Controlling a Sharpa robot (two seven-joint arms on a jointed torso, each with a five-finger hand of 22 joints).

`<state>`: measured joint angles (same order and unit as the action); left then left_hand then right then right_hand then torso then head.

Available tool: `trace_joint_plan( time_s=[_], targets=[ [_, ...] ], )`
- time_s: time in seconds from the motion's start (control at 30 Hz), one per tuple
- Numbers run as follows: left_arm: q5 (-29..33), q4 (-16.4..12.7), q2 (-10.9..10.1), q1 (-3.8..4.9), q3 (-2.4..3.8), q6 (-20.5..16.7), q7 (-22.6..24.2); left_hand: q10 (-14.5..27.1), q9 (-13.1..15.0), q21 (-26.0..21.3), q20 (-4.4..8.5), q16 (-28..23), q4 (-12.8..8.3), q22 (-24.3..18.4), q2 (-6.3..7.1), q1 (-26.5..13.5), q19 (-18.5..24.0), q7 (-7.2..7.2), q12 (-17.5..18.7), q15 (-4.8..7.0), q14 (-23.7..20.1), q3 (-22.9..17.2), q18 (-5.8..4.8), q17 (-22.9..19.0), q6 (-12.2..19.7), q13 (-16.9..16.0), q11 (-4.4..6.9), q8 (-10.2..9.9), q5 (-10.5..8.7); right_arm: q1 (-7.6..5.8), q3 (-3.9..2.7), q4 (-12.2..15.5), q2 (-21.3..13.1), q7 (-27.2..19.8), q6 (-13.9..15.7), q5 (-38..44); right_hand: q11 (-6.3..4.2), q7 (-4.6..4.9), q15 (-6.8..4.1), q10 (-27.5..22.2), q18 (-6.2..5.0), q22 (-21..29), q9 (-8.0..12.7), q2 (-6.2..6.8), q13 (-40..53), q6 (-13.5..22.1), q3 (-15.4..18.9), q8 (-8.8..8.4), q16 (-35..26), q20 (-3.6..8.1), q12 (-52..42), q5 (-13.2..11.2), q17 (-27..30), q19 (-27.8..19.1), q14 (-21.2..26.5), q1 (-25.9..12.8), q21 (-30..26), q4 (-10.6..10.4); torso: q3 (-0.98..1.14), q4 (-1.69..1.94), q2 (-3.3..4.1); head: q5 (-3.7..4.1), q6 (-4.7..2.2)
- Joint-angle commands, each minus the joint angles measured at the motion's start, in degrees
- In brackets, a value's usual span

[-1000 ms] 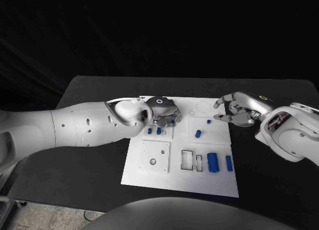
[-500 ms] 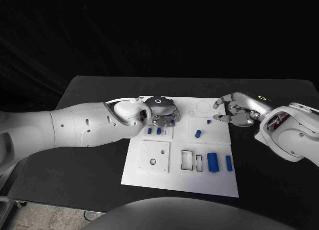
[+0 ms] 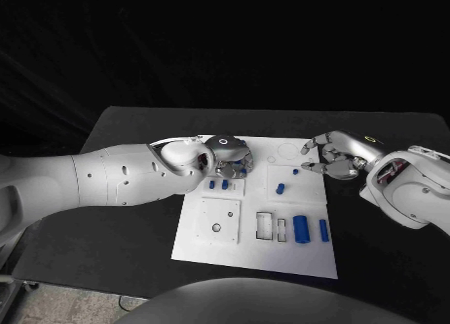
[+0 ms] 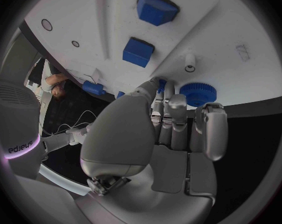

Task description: Assemble the parts on the task board

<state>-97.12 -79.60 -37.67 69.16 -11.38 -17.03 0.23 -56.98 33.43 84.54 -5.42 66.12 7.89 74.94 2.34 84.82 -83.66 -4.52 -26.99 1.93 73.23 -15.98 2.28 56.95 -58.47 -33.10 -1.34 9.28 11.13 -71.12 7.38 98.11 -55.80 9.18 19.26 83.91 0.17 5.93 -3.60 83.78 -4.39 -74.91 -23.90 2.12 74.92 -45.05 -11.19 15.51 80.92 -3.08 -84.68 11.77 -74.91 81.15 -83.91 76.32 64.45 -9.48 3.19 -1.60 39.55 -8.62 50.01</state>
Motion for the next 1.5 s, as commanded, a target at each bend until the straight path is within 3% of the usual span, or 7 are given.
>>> trace_joint_plan(
  time_s=[0.03,0.33,0.53,0.7,1.0,1.2,1.5],
  targets=[
    [0.6,0.1,0.2,-0.17,-0.07,-1.6,1.3,-2.4,0.6,0.5,0.13,0.0,-0.7,13.4,-0.01,0.9,-2.7,0.11,1.8,-0.09,0.7,-0.3,-0.99,-0.4,-1.4,1.8,0.25,0.9,0.37,0.09,-0.01,-0.1,0.0,-0.3,-0.8,0.0,0.24,-0.11,0.41,0.1,-0.83,-7.9,0.1,0.03,9.8,-0.5,-0.4,-0.26,-0.4,-0.05,0.2,0.2,-6.3,-0.5,-2.8,0.7,-0.4,0.1,0.03,-0.05,0.01,-0.01,-0.01],
    [0.6,-0.7,-0.6,-0.14,0.35,-4.1,0.8,-4.9,0.5,0.8,0.34,-0.4,-1.1,13.5,0.28,0.7,-3.0,-0.17,4.5,-0.12,1.0,-0.5,-1.05,-1.6,-1.9,4.3,0.01,1.0,0.20,0.23,-0.01,-0.1,-0.1,-0.4,-0.7,-0.1,0.24,-0.12,0.41,0.1,-0.84,-7.9,0.1,-0.02,9.8,-0.6,-0.5,-0.21,-0.4,-0.04,0.3,0.3,-6.2,-0.5,-2.8,0.7,-0.4,0.1,0.10,0.02,-0.03,0.06,-0.01],
    [0.7,-3.5,-2.8,0.90,2.32,-3.0,-0.2,-4.6,-0.2,0.2,0.41,-1.4,-0.9,13.2,0.49,0.3,-2.5,-0.29,6.3,-0.23,0.4,-0.5,-0.89,-3.1,-1.1,5.6,-0.23,0.1,-0.26,0.26,-0.01,-0.2,-0.1,-0.4,-0.9,-0.1,0.23,-0.12,0.41,0.0,-0.87,-7.9,0.1,-0.03,9.7,-0.6,-0.5,-0.20,-0.5,-0.04,0.3,0.3,-6.1,-0.5,-2.8,0.8,-0.6,0.1,0.11,-0.01,0.01,-0.11,-0.01],
    [1.7,-5.4,-4.7,2.51,3.09,0.2,-0.6,-3.8,-1.0,-1.3,0.36,-2.4,-0.9,12.7,0.65,0.2,-1.4,-0.40,7.7,-0.27,-0.8,-0.7,-0.53,-4.4,0.0,6.4,-0.38,-1.1,-0.39,0.26,-0.01,-0.2,0.0,-0.3,-1.2,-0.2,0.23,-0.12,0.41,-0.1,-0.89,-7.8,0.1,-0.03,9.7,-0.6,-0.5,-0.20,-0.6,-0.04,0.4,0.3,-6.1,-0.6,-2.8,0.8,-0.7,0.1,0.14,0.00,0.01,-0.27,-0.01],
    [2.4,-7.5,-8.1,3.32,1.80,6.5,-1.9,-3.3,-1.9,-2.0,0.21,-2.7,-0.7,12.5,0.58,-0.2,-0.8,-0.53,8.3,-0.43,-1.8,-0.7,-0.38,-5.0,0.9,6.7,-0.55,-2.1,-1.42,0.26,-0.01,-0.3,0.0,-0.3,-1.7,-0.4,0.23,-0.12,0.41,-0.1,-0.90,-7.8,0.1,-0.03,9.6,-0.6,-0.5,-0.20,-0.6,-0.04,0.5,0.3,-6.0,-0.6,-2.7,0.8,-0.7,0.1,-0.12,0.19,0.10,0.22,-0.01],
    [2.5,-8.3,-9.9,3.30,0.80,6.6,-2.7,-3.4,-2.0,-2.1,0.18,-2.7,-0.7,12.5,0.62,-0.2,-0.7,-0.58,8.3,-0.47,-1.9,-0.6,-0.36,-5.1,1.1,6.7,-0.58,-2.3,-1.93,0.26,-0.01,-0.4,0.2,-0.4,-1.7,-0.4,0.24,-0.11,0.42,-0.2,-0.94,-7.8,0.2,0.02,9.6,-0.6,-0.5,-0.26,-0.7,-0.04,0.5,0.3,-6.0,-0.7,-2.7,0.8,-1.0,0.1,-0.13,0.04,0.06,0.08,-0.01],
    [1.9,-8.0,-10.1,2.80,0.24,5.5,-3.1,-3.3,-2.1,-2.5,0.16,-3.2,-0.7,12.4,0.64,-0.2,-0.4,-0.55,8.4,-0.48,-2.3,-0.6,-0.26,-5.7,1.0,6.6,-0.56,-2.3,-2.05,0.30,-0.01,-0.6,0.5,-0.5,-1.7,-0.5,0.25,-0.10,0.42,-0.3,-0.96,-7.7,0.3,0.06,9.5,-0.3,-0.6,-0.45,-0.8,-0.05,0.6,0.3,-5.9,-0.7,-2.7,0.8,-1.1,0.2,-0.17,-0.03,0.13,0.32,-0.01]
  ],
)
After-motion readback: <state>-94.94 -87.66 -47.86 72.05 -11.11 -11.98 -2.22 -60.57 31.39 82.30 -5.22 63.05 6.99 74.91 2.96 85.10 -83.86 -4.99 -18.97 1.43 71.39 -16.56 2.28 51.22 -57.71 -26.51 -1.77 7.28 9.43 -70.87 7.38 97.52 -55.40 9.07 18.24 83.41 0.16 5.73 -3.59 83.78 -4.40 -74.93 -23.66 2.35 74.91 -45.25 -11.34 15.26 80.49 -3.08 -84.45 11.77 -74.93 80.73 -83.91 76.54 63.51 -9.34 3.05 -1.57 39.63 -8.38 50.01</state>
